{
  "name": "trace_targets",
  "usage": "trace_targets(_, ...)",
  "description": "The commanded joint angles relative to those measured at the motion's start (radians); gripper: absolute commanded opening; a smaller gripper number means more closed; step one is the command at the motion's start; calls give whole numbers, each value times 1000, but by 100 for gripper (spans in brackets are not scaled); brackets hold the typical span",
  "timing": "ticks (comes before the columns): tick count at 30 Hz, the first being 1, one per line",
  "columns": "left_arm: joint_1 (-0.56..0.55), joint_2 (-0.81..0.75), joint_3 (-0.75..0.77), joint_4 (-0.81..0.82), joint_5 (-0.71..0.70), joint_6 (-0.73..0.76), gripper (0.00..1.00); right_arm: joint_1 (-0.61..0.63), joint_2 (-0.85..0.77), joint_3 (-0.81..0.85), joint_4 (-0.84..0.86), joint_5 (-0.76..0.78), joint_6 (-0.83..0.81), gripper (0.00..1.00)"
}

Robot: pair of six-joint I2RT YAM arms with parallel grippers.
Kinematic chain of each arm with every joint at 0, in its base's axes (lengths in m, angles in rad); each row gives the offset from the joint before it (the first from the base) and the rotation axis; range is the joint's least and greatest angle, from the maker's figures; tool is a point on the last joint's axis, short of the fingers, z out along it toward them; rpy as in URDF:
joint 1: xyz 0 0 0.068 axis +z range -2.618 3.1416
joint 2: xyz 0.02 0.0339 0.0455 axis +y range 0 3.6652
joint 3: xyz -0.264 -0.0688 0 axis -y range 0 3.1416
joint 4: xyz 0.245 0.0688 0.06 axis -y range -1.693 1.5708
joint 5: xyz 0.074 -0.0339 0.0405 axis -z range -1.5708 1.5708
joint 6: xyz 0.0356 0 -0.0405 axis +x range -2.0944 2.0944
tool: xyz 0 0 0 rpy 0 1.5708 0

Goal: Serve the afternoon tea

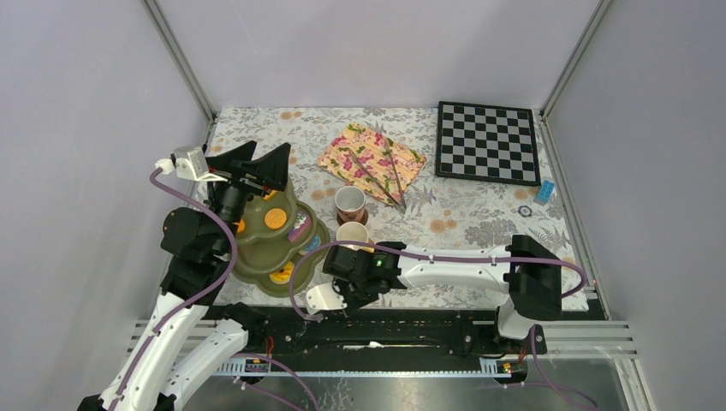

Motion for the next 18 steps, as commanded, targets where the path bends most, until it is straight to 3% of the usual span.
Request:
trace_targets(1, 6, -6, 9, 42, 11, 15, 99, 10, -6, 14, 59, 9, -4, 0)
trace_targets(18, 6, -7, 9, 42, 14, 15, 99, 10, 15, -23, 71, 5, 5, 0)
